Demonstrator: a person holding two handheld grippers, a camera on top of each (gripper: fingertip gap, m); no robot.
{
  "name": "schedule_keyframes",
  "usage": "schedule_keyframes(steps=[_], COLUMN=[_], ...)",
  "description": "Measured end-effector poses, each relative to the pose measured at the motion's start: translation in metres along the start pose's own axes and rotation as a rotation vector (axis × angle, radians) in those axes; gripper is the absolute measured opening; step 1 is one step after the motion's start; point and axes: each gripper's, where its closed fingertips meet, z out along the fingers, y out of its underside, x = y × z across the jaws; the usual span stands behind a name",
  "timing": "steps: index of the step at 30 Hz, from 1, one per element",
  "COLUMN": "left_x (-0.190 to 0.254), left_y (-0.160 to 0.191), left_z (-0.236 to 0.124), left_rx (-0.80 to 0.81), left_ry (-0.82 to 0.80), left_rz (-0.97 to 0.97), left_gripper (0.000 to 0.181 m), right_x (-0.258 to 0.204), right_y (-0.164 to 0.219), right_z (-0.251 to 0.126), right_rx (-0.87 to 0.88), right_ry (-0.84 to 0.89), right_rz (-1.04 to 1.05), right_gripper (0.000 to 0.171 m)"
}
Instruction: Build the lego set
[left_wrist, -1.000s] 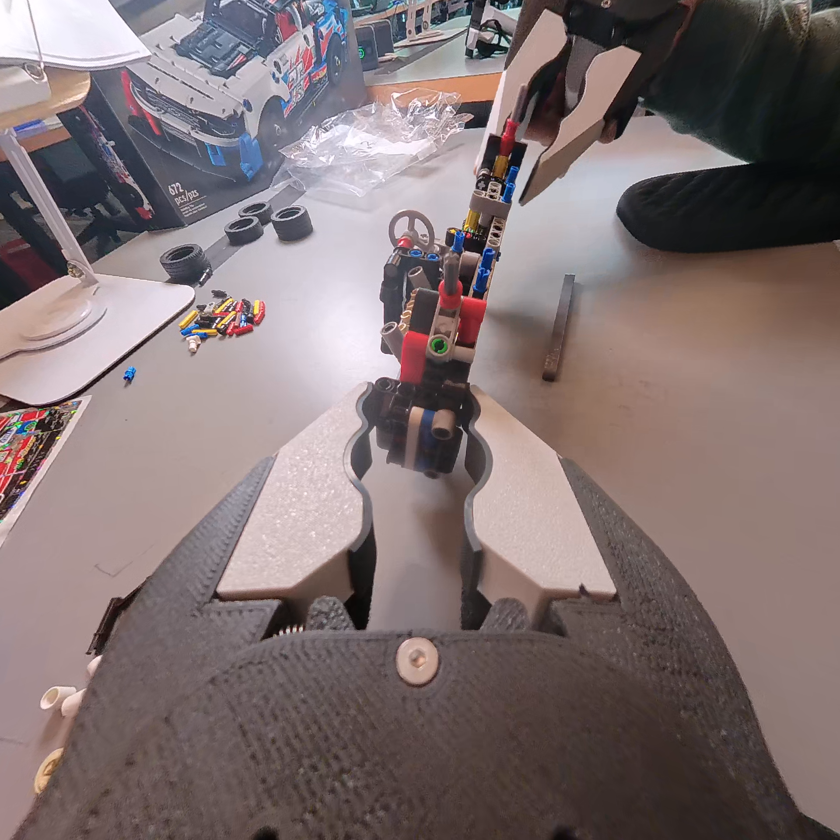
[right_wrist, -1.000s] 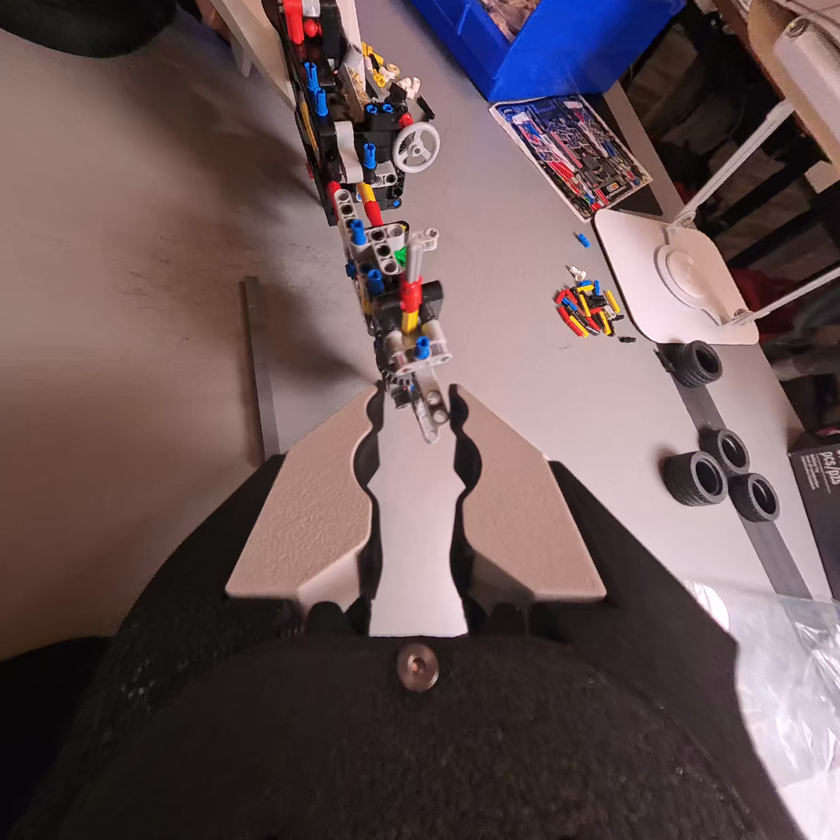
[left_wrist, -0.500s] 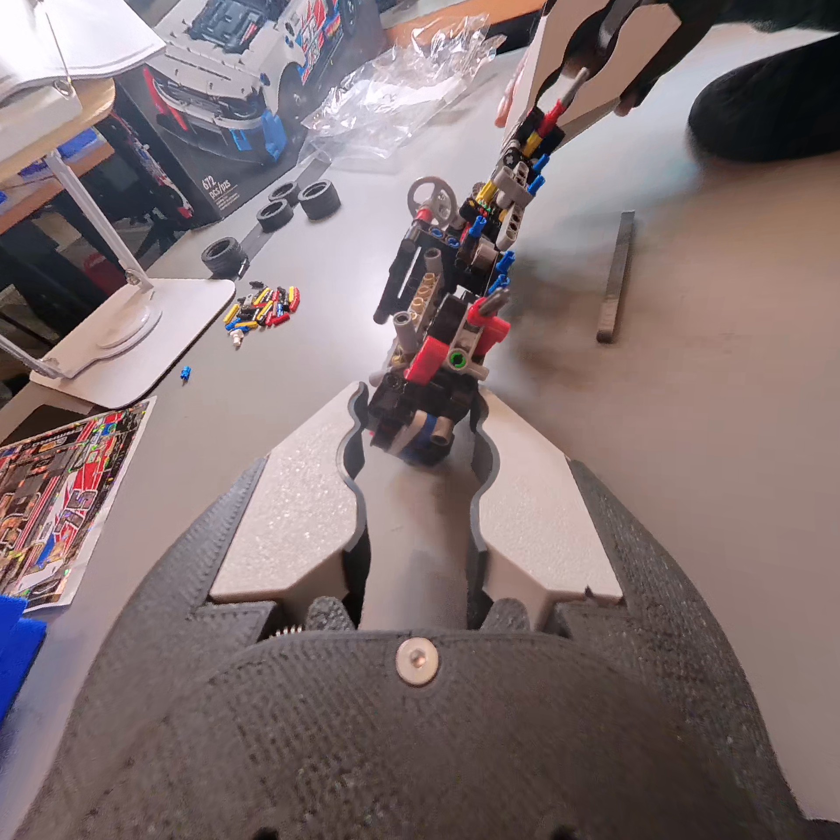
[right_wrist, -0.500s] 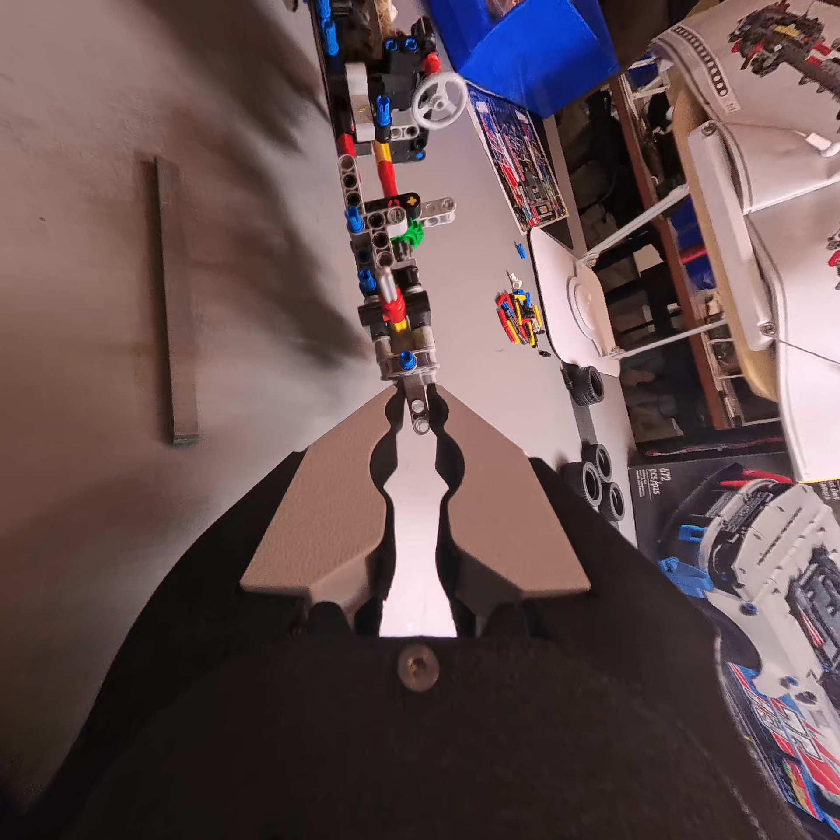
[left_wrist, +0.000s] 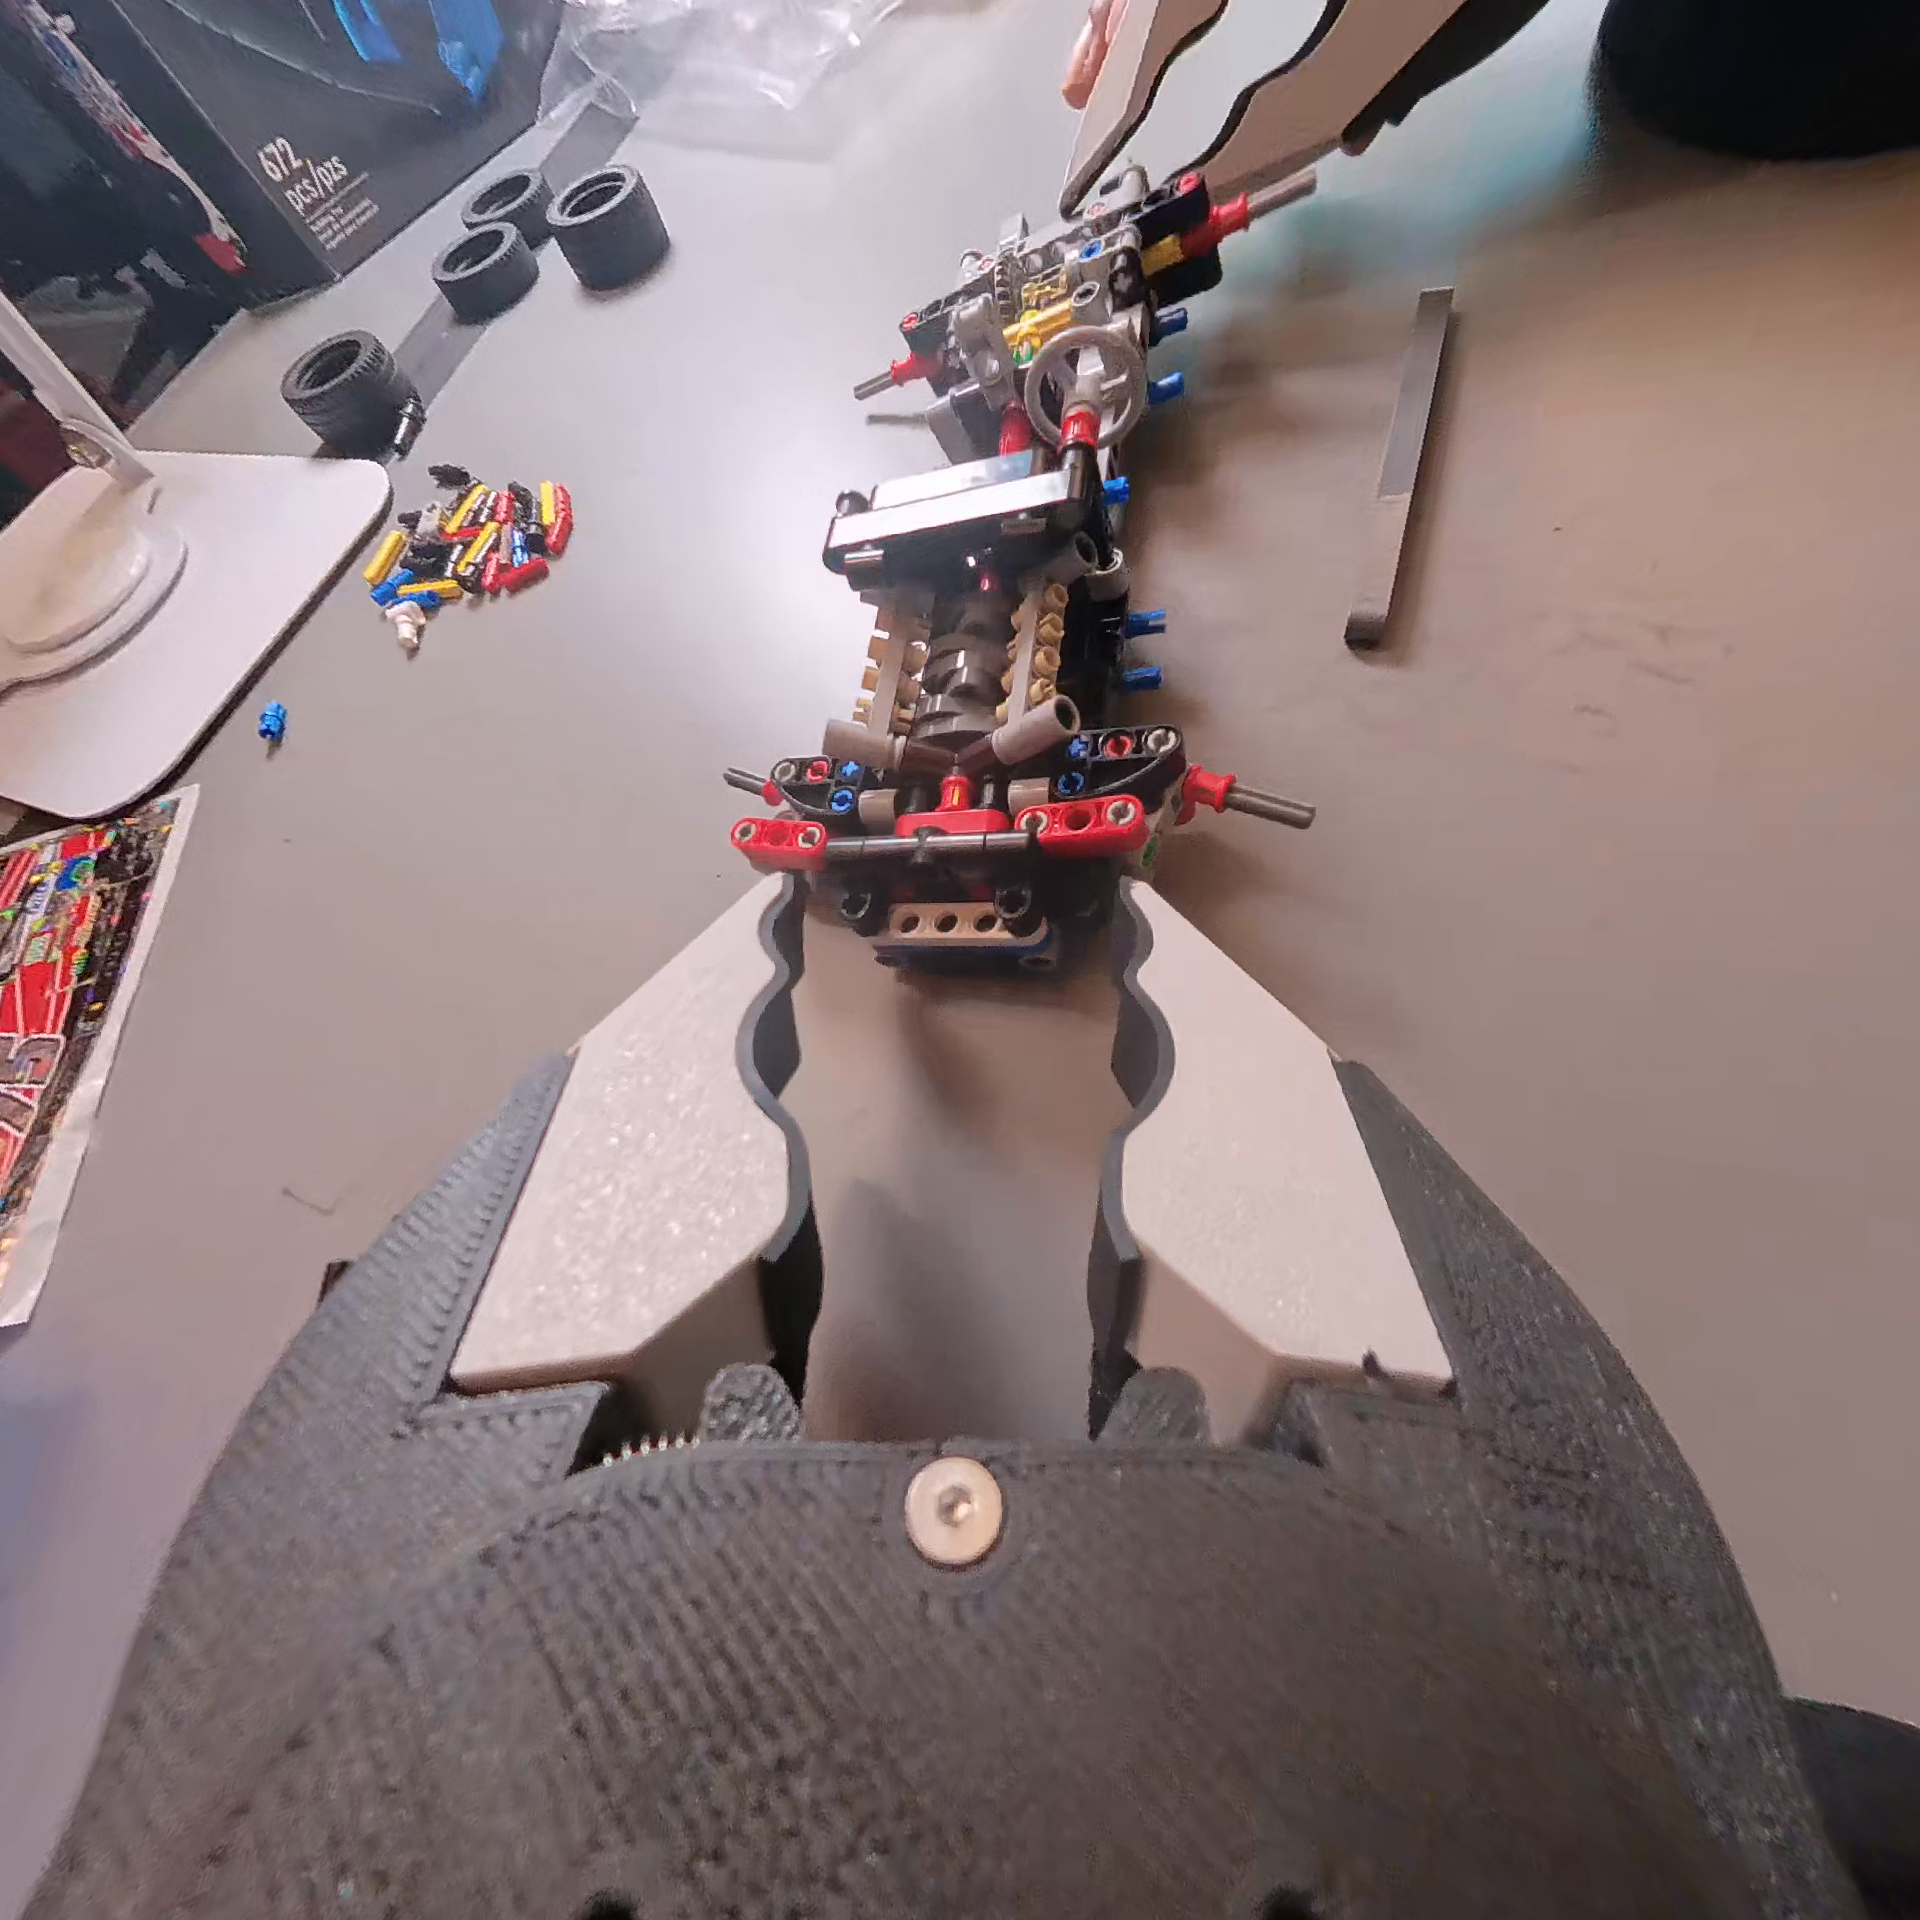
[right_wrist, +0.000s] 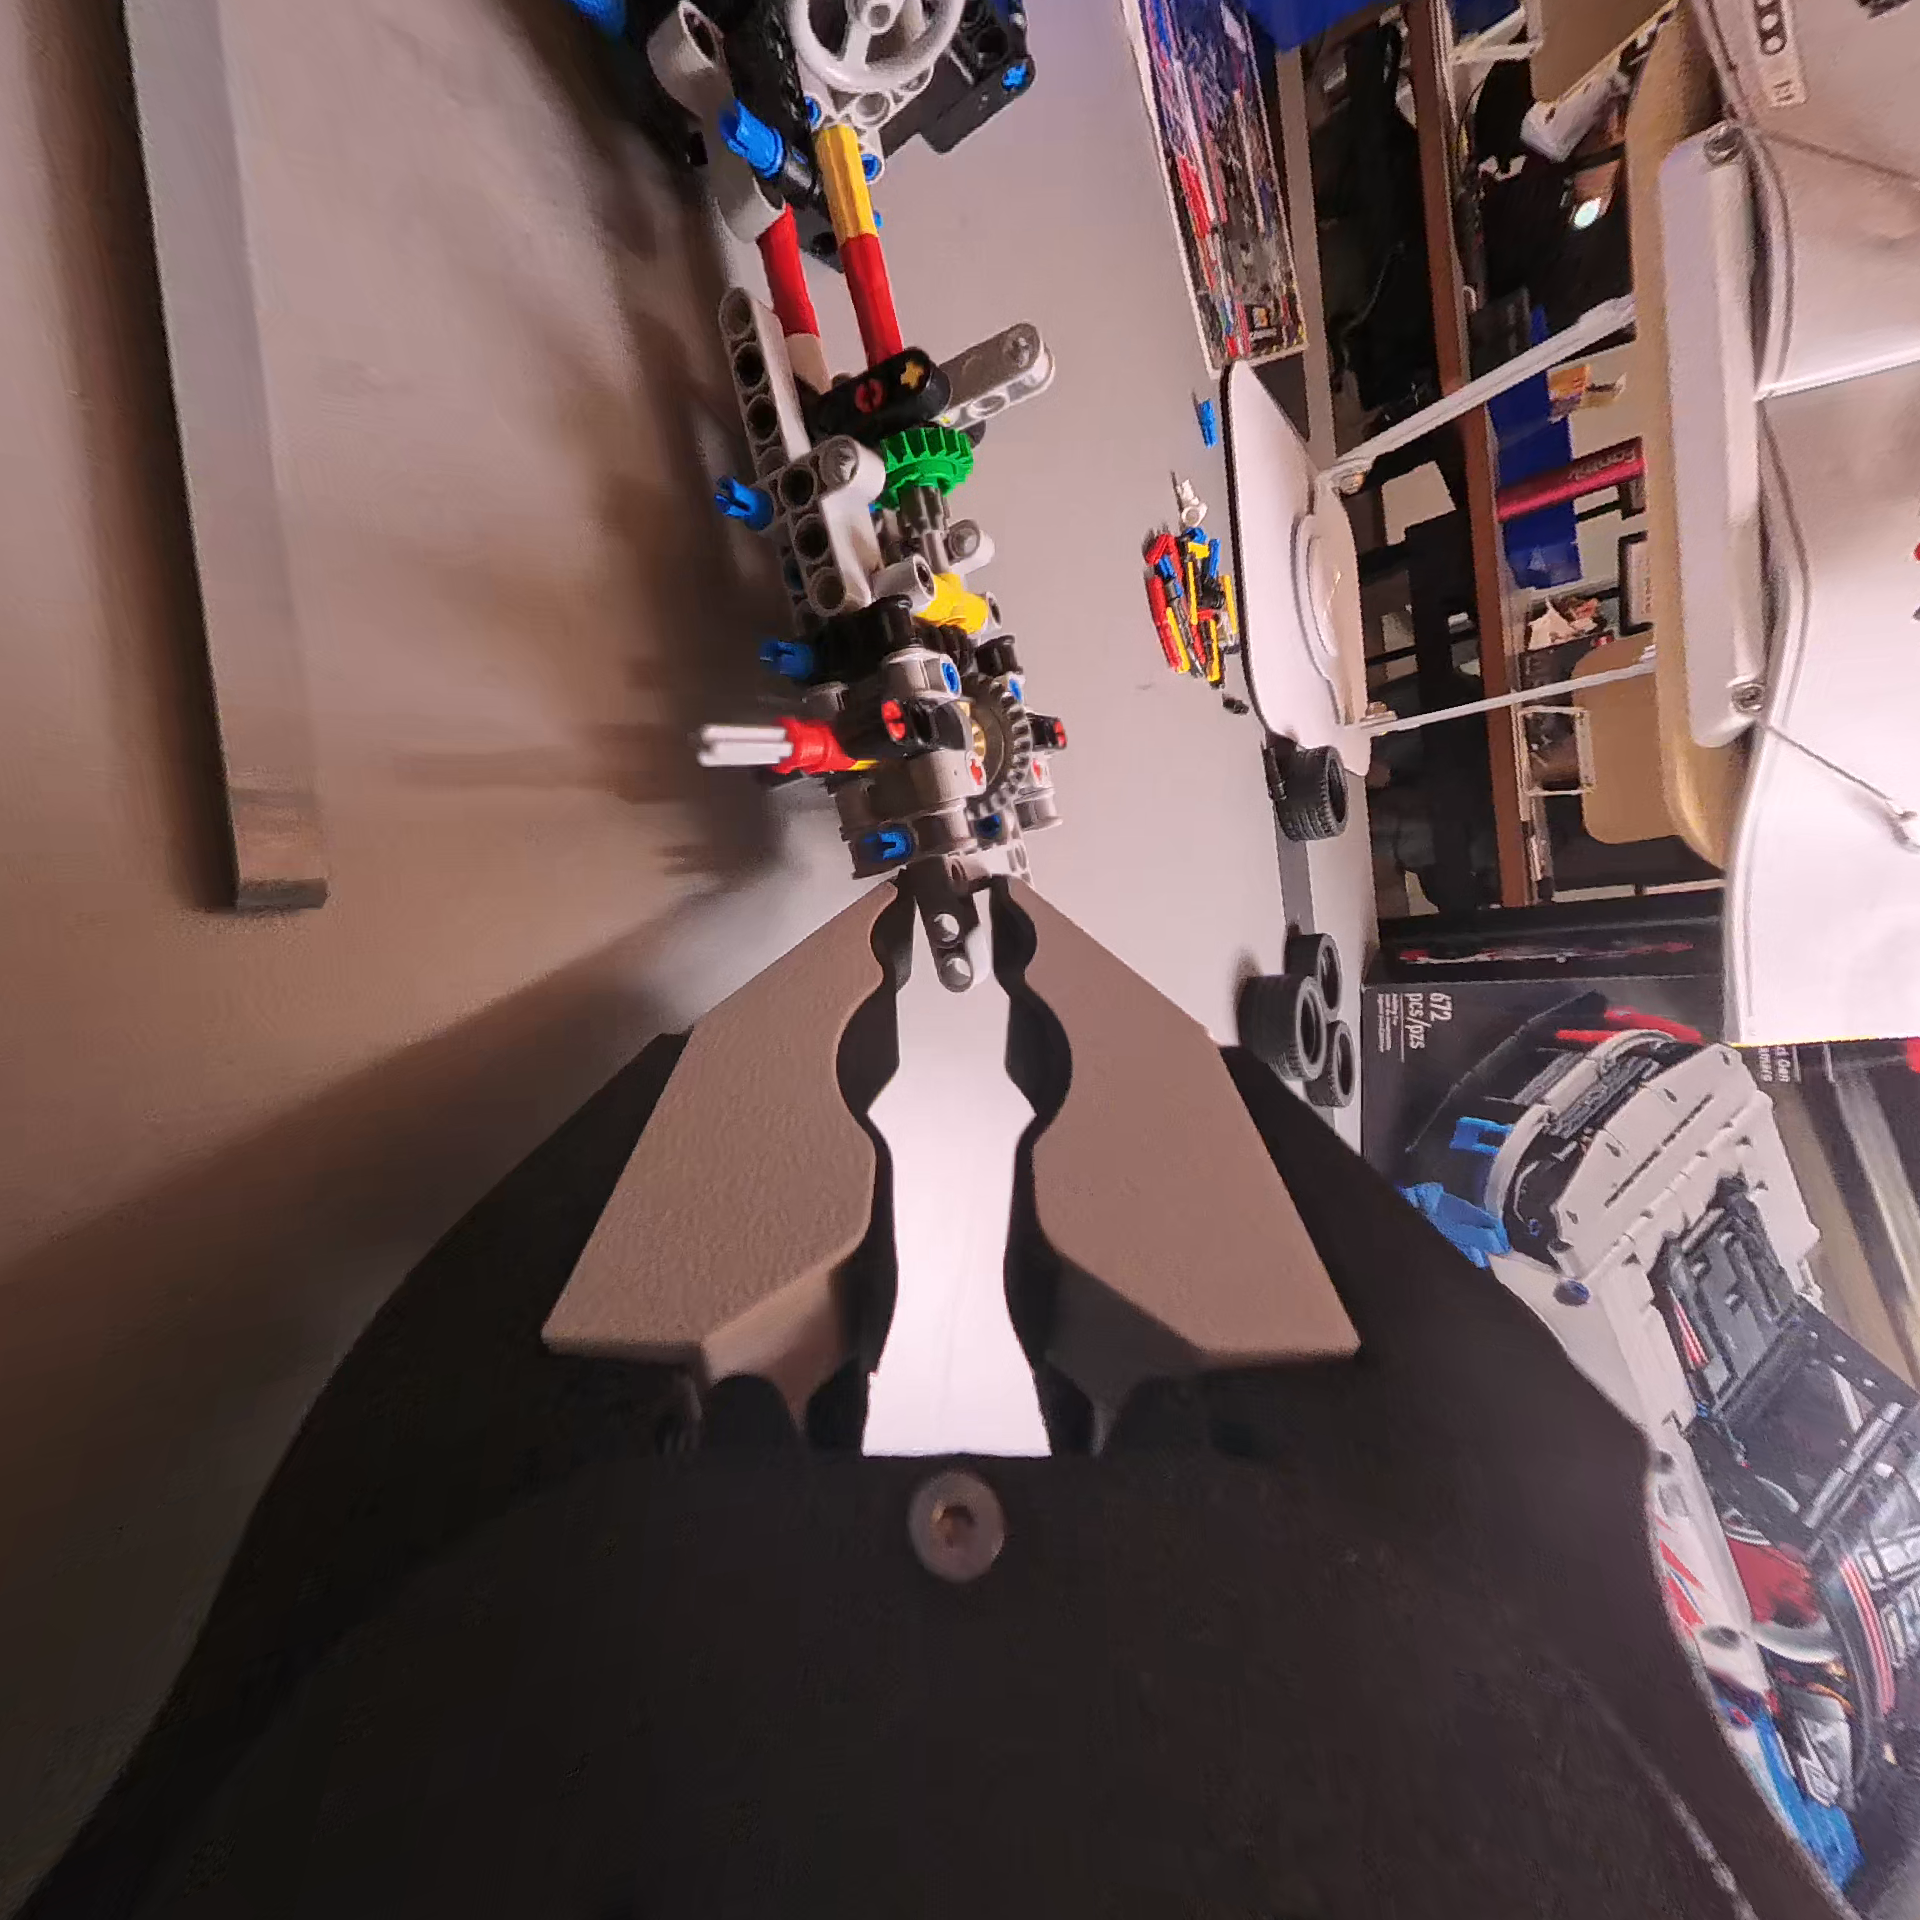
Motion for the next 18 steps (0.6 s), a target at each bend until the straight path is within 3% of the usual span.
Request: schedule_keyframes(steps=[9,18], left_x=[0.002,-0.001], left_y=[0.005,0.002], left_z=[0.007,0.012], left_rx=[-0.047,-0.051], left_ry=[0.004,-0.022], left_rz=[-0.032,-0.035], left_gripper=[0.051,0.044], right_x=[-0.01,-0.019], right_y=[0.009,0.011], right_z=[-0.005,-0.032], right_rx=[-0.024,0.023], right_ry=[-0.07,-0.259], right_rz=[0.053,0.283], right_gripper=[0.015,0.03])
